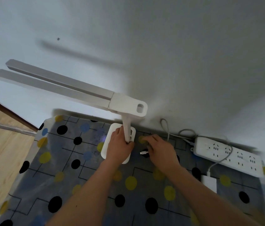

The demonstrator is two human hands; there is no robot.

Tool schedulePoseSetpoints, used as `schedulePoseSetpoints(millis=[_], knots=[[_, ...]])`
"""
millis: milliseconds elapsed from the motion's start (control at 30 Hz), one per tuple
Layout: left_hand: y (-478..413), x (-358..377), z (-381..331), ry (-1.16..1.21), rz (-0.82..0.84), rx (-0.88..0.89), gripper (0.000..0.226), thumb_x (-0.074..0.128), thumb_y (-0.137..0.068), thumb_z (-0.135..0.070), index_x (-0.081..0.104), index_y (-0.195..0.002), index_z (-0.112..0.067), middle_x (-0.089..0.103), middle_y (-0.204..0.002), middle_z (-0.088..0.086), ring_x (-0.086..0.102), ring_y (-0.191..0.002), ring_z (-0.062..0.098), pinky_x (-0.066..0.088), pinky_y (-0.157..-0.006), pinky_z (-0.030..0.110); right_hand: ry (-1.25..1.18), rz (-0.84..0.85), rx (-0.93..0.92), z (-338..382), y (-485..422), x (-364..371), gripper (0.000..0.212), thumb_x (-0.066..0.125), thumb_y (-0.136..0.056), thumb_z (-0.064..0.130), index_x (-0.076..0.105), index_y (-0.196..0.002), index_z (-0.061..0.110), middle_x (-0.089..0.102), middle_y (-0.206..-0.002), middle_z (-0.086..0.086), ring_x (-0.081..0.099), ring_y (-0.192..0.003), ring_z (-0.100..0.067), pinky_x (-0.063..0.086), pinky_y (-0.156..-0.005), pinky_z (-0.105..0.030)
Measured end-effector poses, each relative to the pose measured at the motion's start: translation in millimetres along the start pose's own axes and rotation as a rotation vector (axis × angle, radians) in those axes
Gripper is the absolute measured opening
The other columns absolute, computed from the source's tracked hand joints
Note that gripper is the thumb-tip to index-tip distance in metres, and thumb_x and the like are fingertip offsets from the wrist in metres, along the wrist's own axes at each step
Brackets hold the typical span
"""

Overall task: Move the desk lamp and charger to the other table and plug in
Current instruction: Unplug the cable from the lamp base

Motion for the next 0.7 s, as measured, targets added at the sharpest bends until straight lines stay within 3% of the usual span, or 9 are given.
schedulePoseSetpoints(millis=[200,300,433,567,700], knots=[[18.5,-10.7,-10.7,-0.005,-0.136,-0.01,0.052,0.072,-0.076,-0.031,0.053,-0.12,-0.012,0.058,-0.113,0.006,0.054,-0.105,0.024,0.043,-0.086,0.032,-0.07,-0.205,0.015,-2.9,22.1,-48.6,0.013,0.06,-0.085,0.006,0.07,-0.092,0.011,0.069,-0.088,-0.006,0.065,-0.069,-0.026,0.052,-0.059,-0.035],[30.4,-15.8,-23.9,-0.014,-0.219,-0.029,0.059,0.072,-0.075,-0.032,0.047,-0.124,-0.012,0.052,-0.122,0.006,0.049,-0.11,0.024,0.042,-0.088,0.033,-0.077,-0.264,0.034,-8.0,35.4,-64.2,0.008,0.063,-0.084,0.011,0.069,-0.089,0.014,0.067,-0.075,-0.004,0.061,-0.06,-0.022,0.05,-0.053,-0.033],[48.4,-26.9,-43.6,-0.026,-0.368,-0.039,0.061,0.074,-0.073,-0.022,0.046,-0.124,-0.006,0.051,-0.122,0.013,0.049,-0.109,0.032,0.049,-0.083,0.047,-0.085,-0.247,0.082,-26.8,49.1,-70.2,0.01,0.061,-0.087,0.016,0.068,-0.094,0.016,0.066,-0.076,-0.003,0.057,-0.062,-0.019,0.048,-0.055,-0.032],[72.0,-35.3,-54.1,-0.048,-0.531,-0.039,0.042,0.075,-0.074,-0.016,0.052,-0.106,-0.002,0.055,-0.105,0.016,0.053,-0.097,0.035,0.046,-0.082,0.046,-0.098,-0.258,0.146,-50.5,68.3,-79.7,0.01,0.061,-0.085,0.013,0.067,-0.092,0.015,0.065,-0.077,-0.004,0.056,-0.062,-0.019,0.045,-0.056,-0.031],[88.0,-34.2,-60.5,-0.079,-0.576,-0.061,0.029,0.073,-0.076,-0.014,0.052,-0.093,-0.005,0.055,-0.093,0.013,0.053,-0.09,0.034,0.04,-0.078,0.043,-0.095,-0.248,0.211,-76.0,88.0,-87.7,0.009,0.058,-0.087,0.015,0.065,-0.091,0.018,0.066,-0.078,-0.001,0.057,-0.064,-0.017,0.048,-0.059,-0.03]])
Point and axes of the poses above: each hand's wrist, its own y-axis away from the middle knuckle, its own x-axis out of the palm, z = x × y, the point moved 8 cm from there along -y, towards the middle knuckle
